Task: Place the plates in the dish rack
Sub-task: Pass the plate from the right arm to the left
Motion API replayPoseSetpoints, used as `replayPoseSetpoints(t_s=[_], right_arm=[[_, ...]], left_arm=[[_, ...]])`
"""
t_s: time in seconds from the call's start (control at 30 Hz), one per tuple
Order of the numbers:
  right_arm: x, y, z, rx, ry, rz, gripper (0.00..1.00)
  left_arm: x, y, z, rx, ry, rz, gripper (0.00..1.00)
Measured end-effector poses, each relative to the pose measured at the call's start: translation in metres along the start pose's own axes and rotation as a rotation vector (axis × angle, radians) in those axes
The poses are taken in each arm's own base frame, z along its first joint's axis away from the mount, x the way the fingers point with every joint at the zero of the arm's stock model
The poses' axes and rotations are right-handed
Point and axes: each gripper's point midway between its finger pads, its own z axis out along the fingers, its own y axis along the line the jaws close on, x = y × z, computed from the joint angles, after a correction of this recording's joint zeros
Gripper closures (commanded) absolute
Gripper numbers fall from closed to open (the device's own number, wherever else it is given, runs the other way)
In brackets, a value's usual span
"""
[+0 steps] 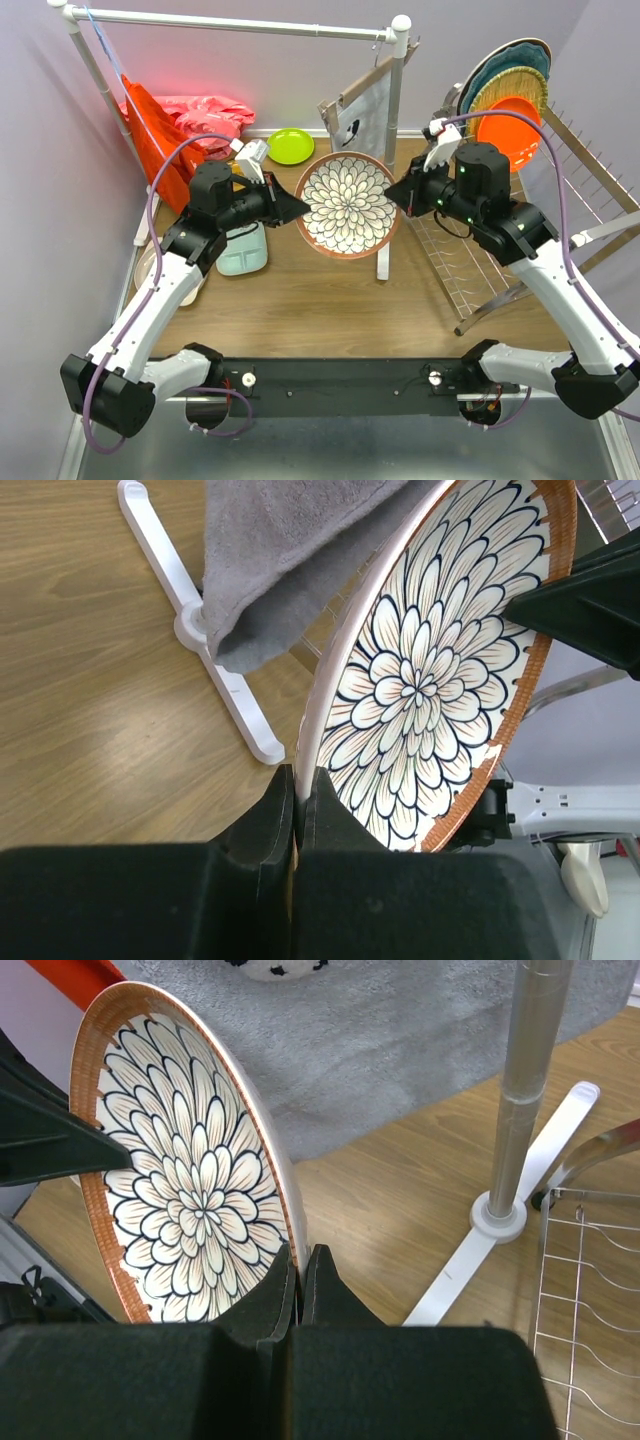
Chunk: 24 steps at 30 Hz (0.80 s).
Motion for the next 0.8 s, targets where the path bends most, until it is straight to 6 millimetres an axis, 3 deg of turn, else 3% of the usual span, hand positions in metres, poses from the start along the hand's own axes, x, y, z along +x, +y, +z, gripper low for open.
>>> replayPoseSetpoints(t_s=[0.07, 0.13, 0.17, 0.3, 0.57, 0.67, 0.73, 0.8], right_arm=[[0.000, 0.000, 0.000, -0.002, -0.001, 0.000, 0.74], [-0.002, 0.001, 0.000, -0.007, -0.007, 0.000, 0.69], [-0.005, 0.002, 0.000, -0.012, -0.017, 0.004, 0.62], [-0.033, 0.009, -0.007, -0.040, -0.116, -0.012, 0.41], [-0.082, 0.023, -0.039, -0.083, -0.269, -0.089, 0.16], [-0.115, 0.025, -0.057, -0.068, -0.352, -0.168, 0.02], [-0.154, 0.024, -0.078, -0.014, -0.452, -0.229, 0.00], [-0.208, 0.018, -0.112, 0.084, -0.604, -0.273, 0.00]], left_arm=[[-0.001, 0.000, 0.000, -0.004, -0.004, 0.001, 1.00], [-0.002, -0.001, -0.001, -0.009, -0.012, 0.004, 1.00], [-0.003, -0.001, -0.003, -0.011, -0.019, 0.007, 1.00], [-0.004, -0.005, -0.011, -0.023, -0.036, 0.017, 1.00], [-0.028, -0.028, -0.027, -0.002, -0.118, 0.056, 1.00], [-0.040, -0.044, -0.033, 0.015, -0.159, 0.084, 1.00], [-0.049, -0.060, -0.037, 0.036, -0.183, 0.109, 1.00], [-0.054, -0.080, -0.039, 0.067, -0.200, 0.134, 1.00]])
